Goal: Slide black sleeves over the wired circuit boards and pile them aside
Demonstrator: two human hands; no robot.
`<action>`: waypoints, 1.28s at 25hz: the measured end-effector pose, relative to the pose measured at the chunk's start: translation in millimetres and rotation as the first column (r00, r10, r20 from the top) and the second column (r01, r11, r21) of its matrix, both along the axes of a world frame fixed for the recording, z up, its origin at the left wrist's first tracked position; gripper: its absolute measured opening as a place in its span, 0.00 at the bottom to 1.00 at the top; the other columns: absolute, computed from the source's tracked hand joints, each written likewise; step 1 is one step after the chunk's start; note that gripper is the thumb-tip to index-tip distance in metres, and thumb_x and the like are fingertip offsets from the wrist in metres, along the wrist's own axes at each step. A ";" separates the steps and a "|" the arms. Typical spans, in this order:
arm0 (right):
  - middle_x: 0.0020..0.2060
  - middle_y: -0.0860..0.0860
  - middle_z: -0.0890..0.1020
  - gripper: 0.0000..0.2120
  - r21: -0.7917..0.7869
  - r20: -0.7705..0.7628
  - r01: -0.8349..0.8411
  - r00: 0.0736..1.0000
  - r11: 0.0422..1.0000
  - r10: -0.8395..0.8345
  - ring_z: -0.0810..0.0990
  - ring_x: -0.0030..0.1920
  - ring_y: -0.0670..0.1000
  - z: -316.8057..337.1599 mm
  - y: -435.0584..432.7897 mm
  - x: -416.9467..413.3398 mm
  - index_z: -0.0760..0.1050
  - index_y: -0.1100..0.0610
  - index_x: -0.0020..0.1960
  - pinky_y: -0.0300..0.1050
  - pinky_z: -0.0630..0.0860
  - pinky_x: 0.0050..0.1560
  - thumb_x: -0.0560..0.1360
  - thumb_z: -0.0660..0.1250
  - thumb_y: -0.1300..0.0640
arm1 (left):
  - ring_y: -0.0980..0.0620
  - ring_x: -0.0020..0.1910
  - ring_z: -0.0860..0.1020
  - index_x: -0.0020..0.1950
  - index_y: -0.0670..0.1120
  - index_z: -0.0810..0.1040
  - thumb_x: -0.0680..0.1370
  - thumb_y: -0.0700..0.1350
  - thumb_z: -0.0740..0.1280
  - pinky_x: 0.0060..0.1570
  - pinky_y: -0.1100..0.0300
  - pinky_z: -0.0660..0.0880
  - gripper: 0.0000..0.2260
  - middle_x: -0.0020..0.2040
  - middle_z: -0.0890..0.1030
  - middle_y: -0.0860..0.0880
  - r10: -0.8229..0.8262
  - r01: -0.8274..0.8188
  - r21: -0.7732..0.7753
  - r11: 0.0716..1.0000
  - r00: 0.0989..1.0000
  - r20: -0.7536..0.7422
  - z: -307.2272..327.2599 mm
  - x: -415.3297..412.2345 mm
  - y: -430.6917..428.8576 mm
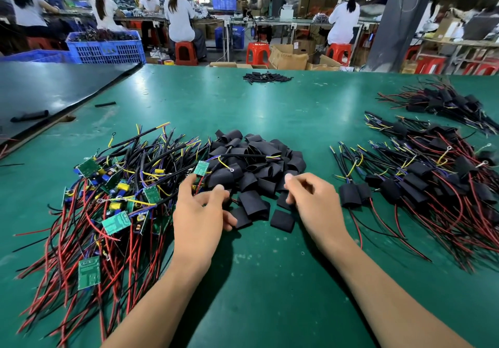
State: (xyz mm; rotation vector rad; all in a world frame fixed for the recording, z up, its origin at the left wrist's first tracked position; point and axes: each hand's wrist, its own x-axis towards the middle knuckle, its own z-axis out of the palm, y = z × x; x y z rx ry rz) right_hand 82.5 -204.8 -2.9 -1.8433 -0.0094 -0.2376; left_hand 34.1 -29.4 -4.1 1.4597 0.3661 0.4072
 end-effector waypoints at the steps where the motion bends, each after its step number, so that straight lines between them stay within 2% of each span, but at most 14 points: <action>1: 0.26 0.46 0.79 0.13 -0.087 0.040 -0.003 0.999 0.996 0.006 0.73 0.29 0.40 -0.8 1.1 -2.6 0.78 0.53 0.35 0.32 0.68 0.35 0.78 0.69 0.53 | 0.48 0.24 0.77 0.76 0.50 0.61 0.81 0.41 0.65 0.25 0.57 0.74 0.24 0.45 0.85 0.47 -0.012 0.011 -0.022 1.000 1.000 -0.014 0.1 0.7 0.8; 3: 0.27 0.45 0.80 0.11 -0.146 0.075 -0.016 0.997 0.989 0.028 0.73 0.29 0.38 0.0 3.4 -6.6 0.79 0.53 0.36 0.29 0.68 0.35 0.77 0.70 0.53 | 0.47 0.24 0.78 0.74 0.46 0.64 0.81 0.39 0.64 0.25 0.57 0.75 0.22 0.46 0.85 0.47 -0.024 0.024 -0.017 1.000 0.999 -0.044 0.5 1.8 2.1; 5: 0.27 0.44 0.80 0.09 -0.154 0.083 -0.025 0.996 0.988 0.038 0.74 0.30 0.38 1.3 3.8 -7.8 0.80 0.54 0.38 0.29 0.68 0.36 0.76 0.71 0.54 | 0.46 0.25 0.80 0.63 0.43 0.71 0.81 0.38 0.64 0.25 0.57 0.76 0.11 0.48 0.85 0.48 -0.004 0.005 0.046 0.999 1.000 -0.020 1.6 0.8 0.8; 7: 0.28 0.43 0.80 0.07 -0.127 0.075 -0.045 0.996 0.991 0.055 0.75 0.31 0.38 3.2 3.9 -8.8 0.81 0.53 0.39 0.28 0.69 0.37 0.76 0.72 0.55 | 0.46 0.26 0.81 0.55 0.47 0.73 0.81 0.38 0.63 0.25 0.58 0.76 0.05 0.51 0.84 0.52 0.011 -0.013 0.098 0.995 1.000 0.026 2.8 -2.3 -0.8; 9: 0.30 0.42 0.82 0.04 -0.116 0.069 -0.073 0.994 0.991 0.082 0.77 0.33 0.38 4.7 4.1 -9.8 0.82 0.53 0.41 0.28 0.70 0.39 0.75 0.73 0.56 | 0.46 0.25 0.81 0.56 0.47 0.73 0.81 0.39 0.64 0.22 0.60 0.73 0.06 0.50 0.85 0.53 -0.006 0.004 0.127 0.992 1.000 0.012 4.1 -3.7 -3.1; 12: 0.33 0.44 0.83 0.03 -0.159 0.069 -0.099 0.991 0.982 0.111 0.78 0.35 0.40 4.0 5.1 -11.2 0.83 0.54 0.43 0.31 0.72 0.41 0.75 0.73 0.57 | 0.48 0.21 0.77 0.70 0.47 0.68 0.80 0.40 0.65 0.19 0.62 0.68 0.19 0.45 0.85 0.53 -0.057 0.069 0.179 0.981 0.996 -0.075 4.5 -3.4 -5.4; 14: 0.33 0.44 0.83 0.03 -0.174 0.066 -0.103 0.991 0.979 0.116 0.78 0.35 0.39 2.9 4.3 -10.4 0.83 0.53 0.43 0.31 0.71 0.42 0.75 0.72 0.57 | 0.48 0.21 0.77 0.74 0.46 0.65 0.80 0.40 0.65 0.20 0.62 0.69 0.23 0.46 0.85 0.52 -0.072 0.089 0.159 0.983 0.991 -0.115 5.0 -1.6 -3.9; 19: 0.33 0.43 0.83 0.03 -0.188 0.057 -0.114 0.990 0.976 0.127 0.78 0.35 0.38 1.4 4.5 -9.7 0.83 0.52 0.43 0.28 0.70 0.40 0.75 0.73 0.56 | 0.48 0.23 0.78 0.59 0.46 0.73 0.81 0.38 0.65 0.23 0.60 0.72 0.09 0.47 0.85 0.52 -0.104 0.110 0.039 0.993 0.987 -0.121 5.9 0.3 1.4; 22: 0.34 0.39 0.84 0.03 -0.184 0.064 -0.119 0.989 0.976 0.132 0.78 0.36 0.37 0.9 4.6 -9.4 0.83 0.50 0.42 0.27 0.70 0.39 0.74 0.74 0.53 | 0.48 0.25 0.80 0.56 0.46 0.74 0.81 0.38 0.65 0.23 0.61 0.72 0.06 0.48 0.86 0.53 -0.120 0.120 -0.011 0.993 0.992 -0.040 10.2 -4.4 -1.3; 25: 0.34 0.42 0.84 0.11 0.017 0.024 -0.191 0.981 0.981 0.191 0.77 0.32 0.39 4.3 6.1 -7.2 0.83 0.51 0.42 0.28 0.70 0.36 0.73 0.72 0.43 | 0.46 0.28 0.81 0.57 0.46 0.74 0.81 0.37 0.65 0.27 0.61 0.74 0.07 0.51 0.86 0.51 -0.220 0.229 -0.078 0.970 0.970 0.107 16.2 -11.5 -8.5; 27: 0.32 0.46 0.81 0.22 0.213 -0.042 -0.231 0.969 0.949 0.245 0.70 0.27 0.44 8.8 8.5 -5.9 0.82 0.54 0.41 0.32 0.65 0.28 0.70 0.70 0.34 | 0.44 0.28 0.81 0.57 0.46 0.75 0.81 0.36 0.65 0.28 0.60 0.73 0.08 0.51 0.86 0.48 -0.299 0.311 -0.058 0.949 0.941 0.161 19.1 -16.4 -15.7; 28: 0.31 0.49 0.79 0.23 0.288 -0.056 -0.238 0.963 0.927 0.264 0.66 0.26 0.45 10.8 9.1 -5.1 0.82 0.54 0.38 0.34 0.62 0.26 0.69 0.70 0.33 | 0.43 0.28 0.81 0.57 0.47 0.77 0.80 0.36 0.65 0.28 0.60 0.73 0.08 0.50 0.86 0.46 -0.336 0.347 -0.037 0.937 0.925 0.176 19.5 -18.6 -19.0; 30: 0.30 0.53 0.75 0.18 0.408 -0.018 -0.255 0.958 0.876 0.287 0.63 0.25 0.46 14.9 9.5 -4.9 0.80 0.53 0.34 0.35 0.59 0.24 0.70 0.72 0.38 | 0.42 0.29 0.82 0.54 0.49 0.80 0.80 0.35 0.66 0.30 0.60 0.74 0.10 0.49 0.86 0.44 -0.405 0.415 -0.007 0.910 0.892 0.199 19.1 -21.7 -23.4; 32: 0.28 0.53 0.74 0.11 0.519 0.046 -0.268 0.957 0.812 0.286 0.62 0.22 0.45 20.0 7.5 -5.1 0.80 0.54 0.35 0.35 0.58 0.24 0.72 0.72 0.49 | 0.43 0.28 0.82 0.52 0.53 0.83 0.80 0.36 0.66 0.29 0.60 0.74 0.12 0.46 0.86 0.44 -0.427 0.436 0.004 0.900 0.879 0.215 19.0 -22.8 -24.0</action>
